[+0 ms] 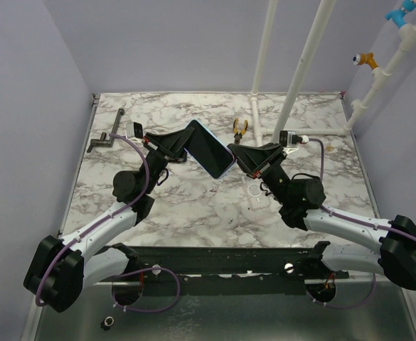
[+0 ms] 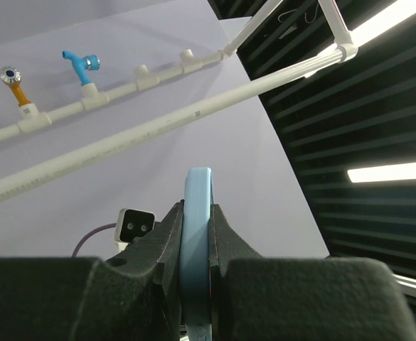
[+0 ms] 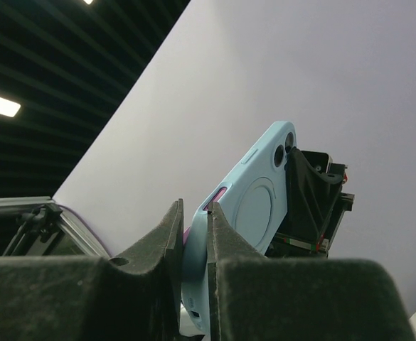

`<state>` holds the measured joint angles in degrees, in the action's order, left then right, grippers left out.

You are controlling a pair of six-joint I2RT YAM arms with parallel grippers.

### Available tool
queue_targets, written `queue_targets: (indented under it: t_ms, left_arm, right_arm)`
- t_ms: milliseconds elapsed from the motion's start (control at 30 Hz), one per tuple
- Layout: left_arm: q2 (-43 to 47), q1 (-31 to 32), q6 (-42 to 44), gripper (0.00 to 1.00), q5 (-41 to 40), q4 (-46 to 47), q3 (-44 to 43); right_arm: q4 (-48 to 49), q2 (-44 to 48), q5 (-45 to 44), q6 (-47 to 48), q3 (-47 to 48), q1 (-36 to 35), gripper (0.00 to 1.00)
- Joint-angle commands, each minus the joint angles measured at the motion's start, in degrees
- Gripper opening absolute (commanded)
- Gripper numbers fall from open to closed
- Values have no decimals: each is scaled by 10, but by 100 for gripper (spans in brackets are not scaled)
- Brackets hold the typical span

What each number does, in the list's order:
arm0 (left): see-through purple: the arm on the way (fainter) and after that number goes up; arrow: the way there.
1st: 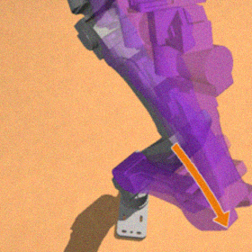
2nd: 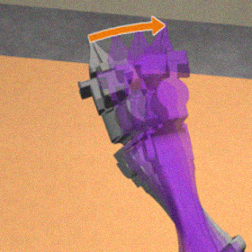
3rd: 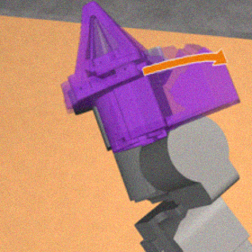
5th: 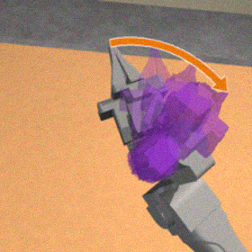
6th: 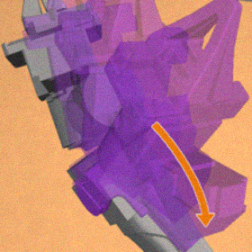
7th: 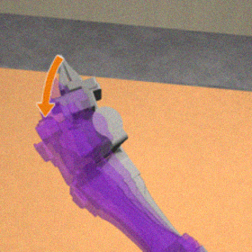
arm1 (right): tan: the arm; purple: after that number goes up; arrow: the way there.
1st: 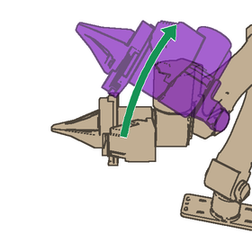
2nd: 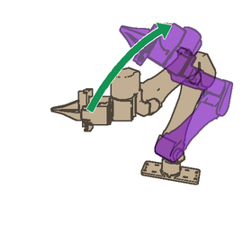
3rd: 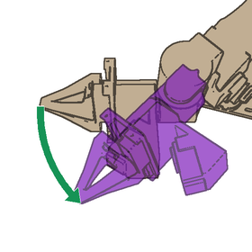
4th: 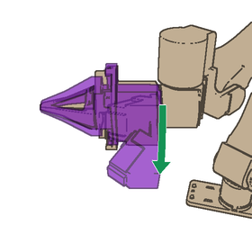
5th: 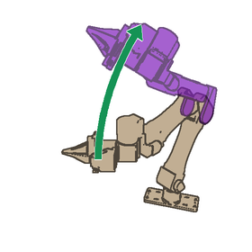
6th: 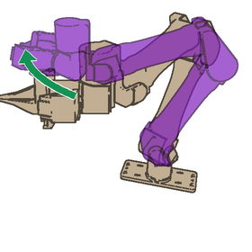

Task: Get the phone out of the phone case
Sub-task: Remove the phone case from the phone.

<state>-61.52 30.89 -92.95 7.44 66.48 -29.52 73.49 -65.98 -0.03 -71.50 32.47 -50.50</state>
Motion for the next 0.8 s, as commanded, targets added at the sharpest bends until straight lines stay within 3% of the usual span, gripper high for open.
queue_targets:
  t_ms: [0, 33, 200, 467, 633, 767]
  left_arm:
    - [-12, 21, 24, 0, 32, -83, 4]
    - [-8, 21, 26, 0, 29, -83, 6]
    - [16, 20, 41, 0, 11, -87, 8]
    - [45, 9, 65, 0, 6, -117, -11]
    - [59, -3, 69, 0, 8, -130, -21]
    - [72, -11, 75, 0, 5, -141, -20]
  right_arm:
    - [6, 21, 81, 30, 17, -17, 0]
    - [-3, 32, 82, 40, 14, -17, 1]
    - [-86, 90, 57, 66, -1, -17, 22]
    - [-165, 153, 21, 87, -23, -17, 38]
    - [-218, 200, 4, 104, -38, -17, 55]
    - [-353, 262, -34, 159, -17, -17, 64]
